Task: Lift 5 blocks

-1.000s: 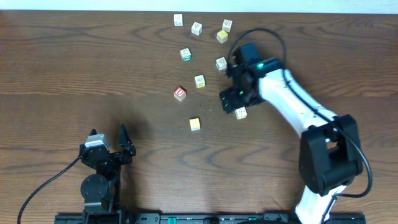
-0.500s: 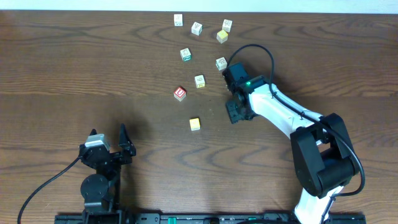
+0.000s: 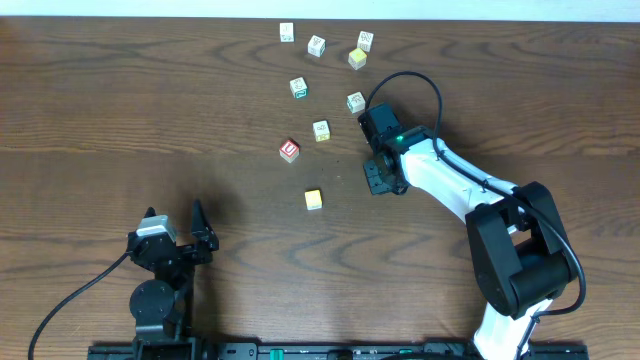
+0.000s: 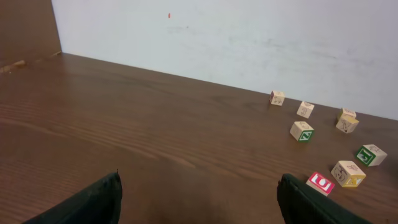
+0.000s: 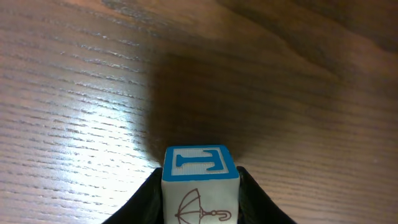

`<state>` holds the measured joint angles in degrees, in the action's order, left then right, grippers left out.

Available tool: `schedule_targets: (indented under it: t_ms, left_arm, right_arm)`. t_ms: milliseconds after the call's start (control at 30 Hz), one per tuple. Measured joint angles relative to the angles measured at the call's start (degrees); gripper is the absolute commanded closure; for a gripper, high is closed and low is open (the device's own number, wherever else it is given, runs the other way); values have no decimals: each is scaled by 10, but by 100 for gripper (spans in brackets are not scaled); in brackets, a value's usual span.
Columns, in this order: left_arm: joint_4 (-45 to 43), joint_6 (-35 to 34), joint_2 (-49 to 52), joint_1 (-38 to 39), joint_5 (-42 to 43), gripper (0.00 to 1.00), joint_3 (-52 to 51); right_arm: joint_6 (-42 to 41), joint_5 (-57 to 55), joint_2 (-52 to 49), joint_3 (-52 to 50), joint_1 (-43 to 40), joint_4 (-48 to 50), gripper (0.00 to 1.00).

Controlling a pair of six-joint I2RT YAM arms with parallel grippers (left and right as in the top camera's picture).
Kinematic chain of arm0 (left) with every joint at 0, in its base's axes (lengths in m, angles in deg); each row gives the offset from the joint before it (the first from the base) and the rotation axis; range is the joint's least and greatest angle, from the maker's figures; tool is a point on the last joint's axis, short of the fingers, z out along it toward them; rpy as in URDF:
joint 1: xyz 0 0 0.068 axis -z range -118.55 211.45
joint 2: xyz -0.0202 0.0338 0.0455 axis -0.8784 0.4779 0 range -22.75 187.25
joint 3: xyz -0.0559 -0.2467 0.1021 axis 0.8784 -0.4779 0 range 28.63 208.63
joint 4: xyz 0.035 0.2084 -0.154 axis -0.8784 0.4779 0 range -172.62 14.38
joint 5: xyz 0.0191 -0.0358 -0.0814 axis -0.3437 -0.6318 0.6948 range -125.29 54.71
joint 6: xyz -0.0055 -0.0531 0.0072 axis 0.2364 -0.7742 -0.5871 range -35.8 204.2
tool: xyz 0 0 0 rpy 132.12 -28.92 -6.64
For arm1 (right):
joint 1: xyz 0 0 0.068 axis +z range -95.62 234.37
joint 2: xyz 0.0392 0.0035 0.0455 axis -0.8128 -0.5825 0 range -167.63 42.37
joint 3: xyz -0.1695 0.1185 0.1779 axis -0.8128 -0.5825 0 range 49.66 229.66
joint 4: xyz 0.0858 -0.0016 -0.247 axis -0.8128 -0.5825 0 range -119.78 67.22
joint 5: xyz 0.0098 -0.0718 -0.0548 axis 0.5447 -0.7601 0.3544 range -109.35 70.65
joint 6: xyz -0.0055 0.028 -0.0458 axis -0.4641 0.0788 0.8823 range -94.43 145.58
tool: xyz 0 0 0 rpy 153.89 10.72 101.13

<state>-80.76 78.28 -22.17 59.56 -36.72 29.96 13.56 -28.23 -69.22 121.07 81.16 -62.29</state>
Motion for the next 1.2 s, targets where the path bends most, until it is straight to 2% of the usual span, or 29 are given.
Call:
schedule_targets:
  t_ms: [300,933,1033,1067,1133,1167,1200]
  left_arm:
    - [0,0,0,0,0,20,0]
    - [0,0,0,0,0,20,0]
    - [0,0,0,0,0,20,0]
    - [0,0,0,0,0,20,0]
    - [0,0,0,0,0,20,0]
    - [0,0,0,0,0,20,0]
    - [0,0,0,0,0,20,0]
  right_arm:
    - [-43,21,0,0,1,-3,98]
    - [-131,49,5,1,109,-31,96]
    - [-137,48,5,1,118,-29,91]
    - [-138,48,5,1,120,-29,86]
    - [-141,48,5,1,121,-29,69]
    - [-145,49,5,1,121,-28,56]
    - [-148,50,5,1,121,-28,51]
